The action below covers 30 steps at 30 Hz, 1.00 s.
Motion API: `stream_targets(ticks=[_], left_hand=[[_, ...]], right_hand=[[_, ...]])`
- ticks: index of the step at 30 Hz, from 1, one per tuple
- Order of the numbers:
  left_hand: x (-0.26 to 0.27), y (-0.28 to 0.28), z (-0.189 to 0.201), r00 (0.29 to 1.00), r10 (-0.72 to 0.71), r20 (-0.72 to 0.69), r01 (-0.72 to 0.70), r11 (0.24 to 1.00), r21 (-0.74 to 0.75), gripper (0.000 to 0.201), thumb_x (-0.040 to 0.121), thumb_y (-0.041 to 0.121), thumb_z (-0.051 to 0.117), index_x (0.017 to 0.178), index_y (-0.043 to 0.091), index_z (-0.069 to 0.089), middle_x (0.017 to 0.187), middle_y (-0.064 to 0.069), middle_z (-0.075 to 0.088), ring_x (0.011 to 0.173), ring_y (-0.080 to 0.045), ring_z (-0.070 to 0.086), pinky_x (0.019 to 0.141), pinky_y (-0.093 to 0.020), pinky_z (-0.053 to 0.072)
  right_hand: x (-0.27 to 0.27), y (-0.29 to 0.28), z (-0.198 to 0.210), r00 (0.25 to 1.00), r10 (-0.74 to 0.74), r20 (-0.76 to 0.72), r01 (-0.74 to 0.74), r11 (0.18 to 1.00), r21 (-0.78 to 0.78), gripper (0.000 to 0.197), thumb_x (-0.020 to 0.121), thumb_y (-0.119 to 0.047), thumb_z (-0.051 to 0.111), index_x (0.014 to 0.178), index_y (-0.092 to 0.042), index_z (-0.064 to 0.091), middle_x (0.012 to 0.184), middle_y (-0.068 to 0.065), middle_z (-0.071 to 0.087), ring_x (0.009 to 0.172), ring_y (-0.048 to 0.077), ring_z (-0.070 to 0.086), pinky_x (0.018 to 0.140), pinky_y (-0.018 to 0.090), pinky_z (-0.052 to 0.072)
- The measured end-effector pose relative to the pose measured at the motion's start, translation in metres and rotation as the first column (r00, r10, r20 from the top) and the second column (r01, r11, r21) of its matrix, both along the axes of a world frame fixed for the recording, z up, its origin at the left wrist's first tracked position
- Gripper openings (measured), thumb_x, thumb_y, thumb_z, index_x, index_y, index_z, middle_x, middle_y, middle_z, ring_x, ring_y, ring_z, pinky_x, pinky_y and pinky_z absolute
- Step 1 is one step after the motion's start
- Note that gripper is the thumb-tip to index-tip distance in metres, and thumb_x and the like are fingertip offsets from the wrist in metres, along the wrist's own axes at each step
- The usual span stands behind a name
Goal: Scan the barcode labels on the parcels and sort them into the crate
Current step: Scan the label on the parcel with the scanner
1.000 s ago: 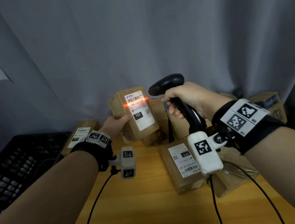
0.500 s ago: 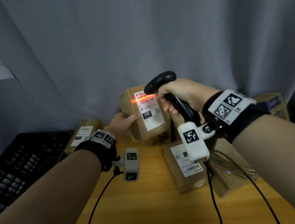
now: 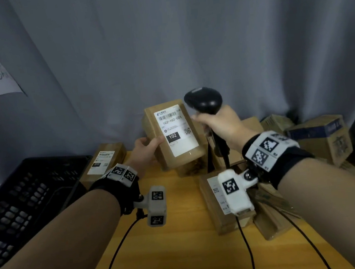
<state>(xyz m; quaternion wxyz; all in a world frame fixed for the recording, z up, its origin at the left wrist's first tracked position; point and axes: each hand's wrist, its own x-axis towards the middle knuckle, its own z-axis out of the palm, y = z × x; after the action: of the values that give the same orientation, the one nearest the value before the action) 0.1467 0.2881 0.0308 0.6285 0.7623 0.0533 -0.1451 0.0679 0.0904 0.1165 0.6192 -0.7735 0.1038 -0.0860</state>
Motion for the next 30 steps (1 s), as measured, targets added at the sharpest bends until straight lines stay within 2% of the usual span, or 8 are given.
stream_targets(ticks=[3,6,8,13,19,21,27,30], left_hand=[[-0.003,0.016,-0.01,0.996,0.086,-0.032,-0.089,0.992,-0.093,0.07,0.079,0.052,0.067,0.127,0.011,0.037,0.118,-0.009,0.061,0.104,-0.027,0.064,0.089,-0.047,0.054],[-0.006,0.038,-0.022,0.991,0.081,-0.107,-0.091,0.992,-0.088,0.096,0.06,0.069,0.066,0.135,0.014,0.043,0.114,-0.006,0.068,0.1,-0.027,0.067,0.089,-0.048,0.054],[-0.008,0.054,-0.031,0.986,0.081,-0.143,-0.093,0.993,-0.074,0.09,0.064,0.068,0.064,0.136,0.017,0.043,0.114,-0.005,0.067,0.101,-0.027,0.066,0.091,-0.048,0.052],[0.002,0.1,-0.051,0.953,0.162,-0.257,-0.174,0.984,-0.026,0.067,0.081,0.059,0.06,0.134,0.021,0.046,0.114,-0.006,0.066,0.1,-0.027,0.064,0.089,-0.045,0.052],[0.016,0.129,-0.076,0.924,0.028,-0.381,0.031,0.988,0.148,0.067,0.084,0.053,0.06,0.139,0.022,0.037,0.124,-0.007,0.055,0.108,-0.026,0.054,0.084,-0.039,0.047],[0.024,0.134,-0.086,0.905,0.015,-0.425,0.06,0.985,0.164,0.067,0.086,0.052,0.059,0.14,0.021,0.035,0.126,-0.008,0.053,0.109,-0.026,0.052,0.083,-0.039,0.045],[0.055,0.151,-0.117,0.87,-0.055,-0.49,0.185,0.957,0.222,0.062,0.088,0.06,0.047,0.138,0.025,0.038,0.122,-0.007,0.056,0.106,-0.027,0.056,0.084,-0.044,0.053],[0.071,0.157,-0.124,0.92,-0.107,-0.377,0.26,0.886,0.384,0.07,0.091,0.067,0.031,0.144,0.023,0.033,0.135,-0.005,0.051,0.117,-0.028,0.053,0.099,-0.047,0.045]], right_hand=[[0.002,0.0,-0.041,0.997,-0.036,-0.071,0.038,0.999,0.025,0.017,0.083,-0.019,0.074,0.098,-0.012,0.068,0.083,-0.002,0.067,0.08,0.009,0.062,0.071,0.019,0.048],[0.003,0.015,-0.077,0.978,0.024,-0.209,0.02,0.978,0.206,0.029,0.081,-0.018,0.076,0.108,-0.012,0.067,0.104,0.008,0.071,0.101,0.024,0.066,0.092,0.039,0.054],[0.006,0.033,-0.093,0.965,0.076,-0.252,0.009,0.948,0.319,0.023,0.082,-0.016,0.075,0.104,-0.014,0.066,0.107,0.01,0.07,0.102,0.027,0.067,0.092,0.046,0.055],[0.022,0.086,-0.12,0.946,0.127,-0.299,-0.022,0.943,0.332,0.023,0.084,-0.013,0.073,0.106,-0.014,0.064,0.098,0.004,0.067,0.094,0.019,0.064,0.089,0.043,0.057],[0.046,0.13,-0.161,0.908,0.028,-0.419,0.081,0.968,0.238,0.012,0.081,-0.008,0.073,0.087,-0.01,0.063,0.064,0.004,0.059,0.057,0.017,0.057,0.059,0.03,0.05],[0.055,0.14,-0.176,0.888,0.014,-0.46,0.093,0.974,0.208,0.011,0.079,-0.008,0.075,0.083,-0.009,0.065,0.061,0.004,0.058,0.054,0.018,0.055,0.061,0.031,0.048],[0.084,0.169,-0.219,0.893,-0.01,-0.449,0.106,0.976,0.188,0.023,0.076,-0.021,0.079,0.092,-0.01,0.068,0.077,0.007,0.064,0.071,0.024,0.061,0.071,0.037,0.049],[0.092,0.182,-0.232,0.939,0.088,-0.331,-0.1,0.995,-0.02,0.034,0.076,-0.02,0.079,0.105,-0.016,0.062,0.114,0.002,0.058,0.107,0.017,0.057,0.093,0.028,0.046]])
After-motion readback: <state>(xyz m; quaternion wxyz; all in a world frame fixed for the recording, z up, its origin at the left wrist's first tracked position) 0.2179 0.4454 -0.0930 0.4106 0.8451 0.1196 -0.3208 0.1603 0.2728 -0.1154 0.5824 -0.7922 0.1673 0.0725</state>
